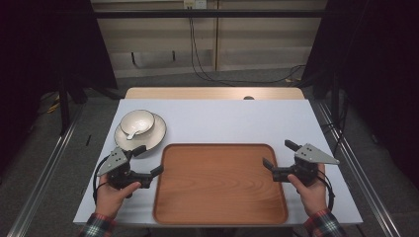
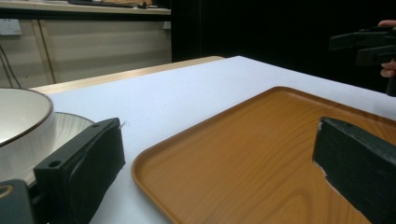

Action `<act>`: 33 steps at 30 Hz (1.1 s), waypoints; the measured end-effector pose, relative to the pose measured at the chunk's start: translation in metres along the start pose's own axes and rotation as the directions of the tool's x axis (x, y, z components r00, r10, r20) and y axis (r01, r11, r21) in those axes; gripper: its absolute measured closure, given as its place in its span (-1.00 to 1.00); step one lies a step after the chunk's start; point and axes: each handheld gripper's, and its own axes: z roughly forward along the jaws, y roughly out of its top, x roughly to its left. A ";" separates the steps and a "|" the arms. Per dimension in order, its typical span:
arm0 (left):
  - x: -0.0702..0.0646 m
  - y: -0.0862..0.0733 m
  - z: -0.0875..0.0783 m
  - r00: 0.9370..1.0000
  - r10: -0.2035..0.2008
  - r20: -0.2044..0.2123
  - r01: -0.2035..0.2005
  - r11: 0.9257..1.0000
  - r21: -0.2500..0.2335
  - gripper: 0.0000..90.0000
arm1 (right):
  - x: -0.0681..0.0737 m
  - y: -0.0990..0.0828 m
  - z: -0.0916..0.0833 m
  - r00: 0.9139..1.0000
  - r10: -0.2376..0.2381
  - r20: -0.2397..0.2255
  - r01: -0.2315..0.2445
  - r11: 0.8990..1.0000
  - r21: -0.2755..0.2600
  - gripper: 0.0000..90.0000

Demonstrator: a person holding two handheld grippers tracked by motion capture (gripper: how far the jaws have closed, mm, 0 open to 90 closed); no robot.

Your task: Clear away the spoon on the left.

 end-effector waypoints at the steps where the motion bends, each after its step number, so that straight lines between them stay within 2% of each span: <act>1: 0.002 0.000 -0.002 1.000 -0.004 -0.018 0.004 1.000 0.002 -0.96 | 0.001 0.000 0.001 1.000 -0.003 0.001 0.003 1.000 0.000 -1.00; 2: 0.001 -0.001 -0.003 1.000 -0.022 -0.019 0.021 1.000 -0.003 -0.96 | 0.001 0.000 0.002 1.000 -0.011 0.003 0.011 1.000 0.000 -1.00; 5: 0.003 -0.001 -0.003 0.999 -0.021 -0.031 0.021 1.000 -0.001 -0.96 | 0.002 0.000 0.003 1.000 -0.010 -0.012 0.010 1.000 -0.003 -0.99; 6: 0.006 -0.001 -0.004 0.999 -0.002 -0.042 0.003 1.000 0.016 -0.96 | 0.003 0.000 0.003 1.000 -0.018 -0.013 0.018 1.000 -0.009 -0.99; 7: 0.006 -0.001 -0.004 0.999 -0.002 -0.042 0.003 1.000 0.016 -0.96 | 0.003 0.000 0.003 1.000 -0.016 -0.016 0.015 1.000 -0.007 -0.99; 8: 0.007 -0.001 -0.002 0.999 -0.028 -0.043 0.028 1.000 0.006 -0.96 | 0.003 0.000 0.002 1.000 -0.015 -0.014 0.015 1.000 -0.007 -0.99; 10: 0.010 0.000 -0.002 0.999 -0.014 -0.052 0.015 1.000 0.007 -0.96 | 0.003 0.000 0.001 1.000 -0.017 -0.014 0.017 1.000 -0.005 -0.99; 12: 0.010 0.000 -0.001 0.998 -0.024 -0.056 0.025 1.000 0.014 -0.96 | 0.003 0.000 0.000 1.000 -0.017 -0.007 0.017 1.000 -0.002 -0.99; 14: 0.014 -0.002 -0.001 0.995 -0.042 -0.085 0.045 0.998 0.031 -0.96 | 0.003 0.001 -0.001 1.000 -0.020 -0.011 0.020 1.000 -0.012 -0.99; 15: 0.015 -0.002 -0.003 0.995 -0.044 -0.086 0.047 0.998 0.037 -0.96 | 0.004 0.001 -0.001 1.000 -0.023 -0.015 0.023 1.000 -0.013 -0.99; 16: 0.015 -0.002 -0.003 0.994 -0.066 -0.092 0.068 0.997 0.022 -0.96 | 0.005 0.001 0.000 1.000 -0.024 -0.018 0.024 1.000 -0.008 -0.99; 18: 0.016 -0.002 -0.004 0.993 -0.066 -0.096 0.069 0.997 0.026 -0.96 | 0.005 0.000 0.000 0.999 -0.039 -0.018 0.039 0.999 -0.003 -0.99; 20: 0.017 -0.002 -0.005 0.993 -0.038 -0.113 0.043 0.998 0.043 -0.96 | 0.007 0.000 0.002 0.999 -0.042 -0.031 0.042 0.999 0.002 -0.99; 22: 0.017 -0.003 -0.008 0.991 -0.017 -0.135 0.026 0.998 0.064 -0.96 | 0.008 0.002 0.004 0.998 -0.043 -0.042 0.042 0.999 -0.006 -0.99; 23: 0.017 -0.003 -0.009 0.989 -0.031 -0.145 0.039 0.998 0.052 -0.96 | 0.008 0.002 0.004 0.998 -0.043 -0.042 0.042 0.999 -0.006 -0.99; 26: 0.021 -0.003 -0.012 0.981 -0.025 -0.191 0.036 0.998 0.055 -0.96 | 0.010 0.004 0.008 0.997 -0.047 -0.055 0.046 0.999 -0.012 -0.98; 28: 0.021 -0.004 -0.012 0.980 -0.025 -0.198 0.038 0.997 0.063 -0.96 | 0.010 0.004 0.008 0.997 -0.057 -0.058 0.056 0.998 -0.018 -0.98; 29: 0.023 -0.005 -0.012 0.975 -0.016 -0.223 0.034 0.997 0.076 -0.95 | 0.011 0.005 0.008 0.996 -0.079 -0.052 0.078 0.997 -0.018 -0.98; 30: 0.024 -0.005 -0.012 0.973 -0.018 -0.231 0.037 0.996 0.075 -0.94 | 0.011 0.005 0.007 0.995 -0.079 -0.057 0.078 0.997 -0.022 -0.98; 32: 0.025 -0.005 -0.012 0.973 -0.021 -0.229 0.038 0.997 0.070 -0.94 | 0.011 0.005 0.007 0.996 -0.075 -0.054 0.074 0.997 -0.018 -0.98; 33: 0.026 -0.003 -0.012 0.967 -0.008 -0.256 0.030 0.996 0.080 -0.92 | 0.011 0.005 0.005 0.996 -0.070 -0.059 0.069 0.997 -0.018 -0.98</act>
